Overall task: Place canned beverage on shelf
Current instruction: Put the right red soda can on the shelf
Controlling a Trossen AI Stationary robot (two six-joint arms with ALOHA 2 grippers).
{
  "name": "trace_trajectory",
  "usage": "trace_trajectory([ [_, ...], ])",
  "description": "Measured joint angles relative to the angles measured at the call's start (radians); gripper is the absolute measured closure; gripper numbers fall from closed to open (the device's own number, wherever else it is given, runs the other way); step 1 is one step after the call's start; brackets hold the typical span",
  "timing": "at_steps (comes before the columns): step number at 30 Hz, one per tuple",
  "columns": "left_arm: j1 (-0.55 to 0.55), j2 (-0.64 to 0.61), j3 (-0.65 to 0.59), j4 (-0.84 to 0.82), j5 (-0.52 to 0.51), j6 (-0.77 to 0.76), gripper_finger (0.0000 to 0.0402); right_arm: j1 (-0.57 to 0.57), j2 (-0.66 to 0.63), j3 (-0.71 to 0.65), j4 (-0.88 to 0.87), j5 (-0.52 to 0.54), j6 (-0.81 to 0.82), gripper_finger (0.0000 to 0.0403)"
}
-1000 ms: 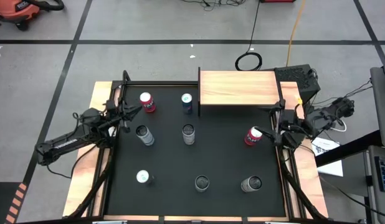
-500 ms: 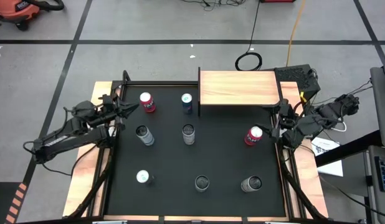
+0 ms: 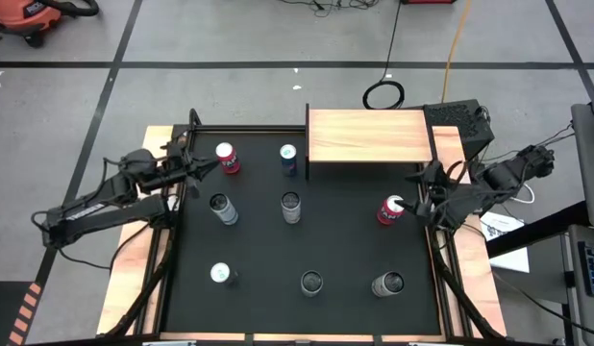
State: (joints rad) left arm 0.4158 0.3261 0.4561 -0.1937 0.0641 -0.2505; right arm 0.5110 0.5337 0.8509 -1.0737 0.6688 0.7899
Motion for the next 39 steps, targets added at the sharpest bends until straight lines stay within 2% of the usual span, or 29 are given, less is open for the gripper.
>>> trace_trajectory([
  [5, 0.0, 0.029, 0.0, 0.0, -0.001, 0.021, 0.0401, 0.0, 0.042, 0.0, -0.085, -0.02, 0.044, 0.0014],
  [12, 0.0, 0.048, 0.0, -0.006, -0.001, 0.021, 0.0401, 0.0, 0.098, 0.0, -0.09, -0.021, 0.038, 0.0014],
  [19, 0.0, 0.047, 0.0, -0.007, -0.001, 0.022, 0.0401, 0.0, 0.147, 0.0, -0.083, -0.074, 0.041, 0.0014],
  [27, 0.0, 0.047, 0.0, -0.008, -0.002, 0.028, 0.0401, 0.0, 0.211, 0.0, -0.115, -0.143, 0.143, 0.0014],
  [39, 0.0, 0.047, 0.0, -0.008, -0.004, 0.031, 0.0401, 0.0, 0.271, 0.0, -0.241, -0.116, 0.316, 0.0014],
])
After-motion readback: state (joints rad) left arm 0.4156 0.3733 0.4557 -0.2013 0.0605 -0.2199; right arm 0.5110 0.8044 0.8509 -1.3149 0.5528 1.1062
